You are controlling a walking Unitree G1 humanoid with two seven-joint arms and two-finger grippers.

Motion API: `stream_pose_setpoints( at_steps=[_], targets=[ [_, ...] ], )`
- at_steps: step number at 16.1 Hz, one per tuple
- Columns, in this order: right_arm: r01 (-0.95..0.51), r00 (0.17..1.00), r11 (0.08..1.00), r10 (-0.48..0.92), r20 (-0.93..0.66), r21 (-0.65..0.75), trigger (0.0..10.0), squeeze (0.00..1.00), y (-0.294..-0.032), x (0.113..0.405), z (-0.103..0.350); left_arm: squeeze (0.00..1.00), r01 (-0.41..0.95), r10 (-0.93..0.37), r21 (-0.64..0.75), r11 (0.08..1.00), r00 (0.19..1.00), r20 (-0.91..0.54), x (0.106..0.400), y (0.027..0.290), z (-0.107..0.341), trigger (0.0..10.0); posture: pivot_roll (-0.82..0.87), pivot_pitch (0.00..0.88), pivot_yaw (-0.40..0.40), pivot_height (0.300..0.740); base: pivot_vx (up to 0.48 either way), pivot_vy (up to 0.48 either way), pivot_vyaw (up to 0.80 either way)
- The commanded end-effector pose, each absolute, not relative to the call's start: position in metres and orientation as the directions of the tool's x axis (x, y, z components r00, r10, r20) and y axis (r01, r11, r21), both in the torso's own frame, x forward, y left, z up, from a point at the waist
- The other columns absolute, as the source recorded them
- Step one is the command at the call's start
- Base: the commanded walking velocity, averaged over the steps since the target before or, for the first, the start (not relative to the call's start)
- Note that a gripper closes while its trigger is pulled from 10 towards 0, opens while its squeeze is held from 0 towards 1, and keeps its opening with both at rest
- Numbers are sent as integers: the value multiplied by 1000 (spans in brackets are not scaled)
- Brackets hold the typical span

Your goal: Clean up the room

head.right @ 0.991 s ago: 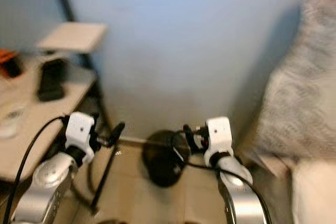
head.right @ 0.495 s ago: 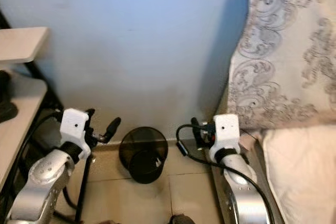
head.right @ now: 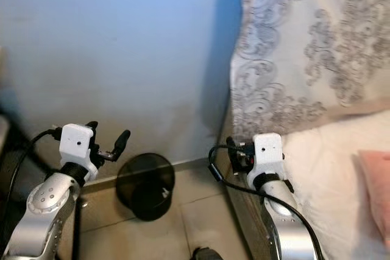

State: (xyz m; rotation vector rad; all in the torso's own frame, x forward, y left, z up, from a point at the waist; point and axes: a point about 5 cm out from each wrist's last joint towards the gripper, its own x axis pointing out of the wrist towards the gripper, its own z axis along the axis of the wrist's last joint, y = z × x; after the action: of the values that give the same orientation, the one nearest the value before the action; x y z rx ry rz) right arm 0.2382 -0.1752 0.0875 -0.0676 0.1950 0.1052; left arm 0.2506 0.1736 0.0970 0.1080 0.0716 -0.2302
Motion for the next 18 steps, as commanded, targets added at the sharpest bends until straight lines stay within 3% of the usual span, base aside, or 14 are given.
stream_pose_setpoints(
  at_steps=[1, 6, 8, 9, 10, 12, 13, 14, 18],
  targets=[
    [-89, 984, 994, 80, -158, -55, 10000, 0, -177, 235, 93, 0, 221, -214, 68, 973, 972, -92, 250, 175, 97, 10000, -62, 9, 13, 740, 0, 0, -800],
    [0, 1000, 999, 0, -6, -41, 10000, 0, -184, 235, 113, 0, 285, -276, 56, 957, 952, -132, 242, 170, 91, 10000, -60, 0, 5, 740, 0, 0, -800],
    [0, 999, 999, -2, -35, -41, 10000, 24, -189, 233, 107, 0, 288, -280, 44, 957, 950, -137, 239, 169, 90, 10000, -59, 0, 9, 740, 0, 0, -800],
    [0, 999, 999, -2, -41, -47, 10000, 569, -191, 232, 105, 0, 271, -259, 88, 958, 957, -126, 238, 173, 89, 10000, -57, 0, 13, 740, 0, 0, -800],
    [-7, 999, 999, 4, -46, -46, 10000, 1000, -193, 230, 104, 0, 248, -234, 97, 964, 963, -132, 238, 177, 88, 10000, -60, 0, 17, 740, 0, 0, -800],
    [-26, 998, 999, 24, -63, -37, 10000, 1000, -195, 228, 102, 0, 219, -211, 48, 974, 968, -134, 238, 179, 89, 10000, -54, 0, 11, 740, 0, 0, -800],
    [-32, 997, 999, 29, -68, -38, 10000, 1000, -195, 229, 101, 110, 218, -211, 42, 975, 969, -125, 238, 179, 91, 10000, -54, 0, 10, 740, 0, 0, -800],
    [-50, 994, 998, 48, -95, -26, 10000, 1000, -194, 229, 98, 1000, 199, -195, 27, 980, 976, -93, 240, 180, 95, 10000, -59, 0, 10, 740, 0, 0, -800],
    [-88, 988, 996, 87, -129, -2, 10000, 1000, -191, 229, 94, 1000, 135, -132, 46, 990, 990, -48, 244, 183, 101, 10000, -54, 0, -4, 740, 0, 0, -800]
  ],
)
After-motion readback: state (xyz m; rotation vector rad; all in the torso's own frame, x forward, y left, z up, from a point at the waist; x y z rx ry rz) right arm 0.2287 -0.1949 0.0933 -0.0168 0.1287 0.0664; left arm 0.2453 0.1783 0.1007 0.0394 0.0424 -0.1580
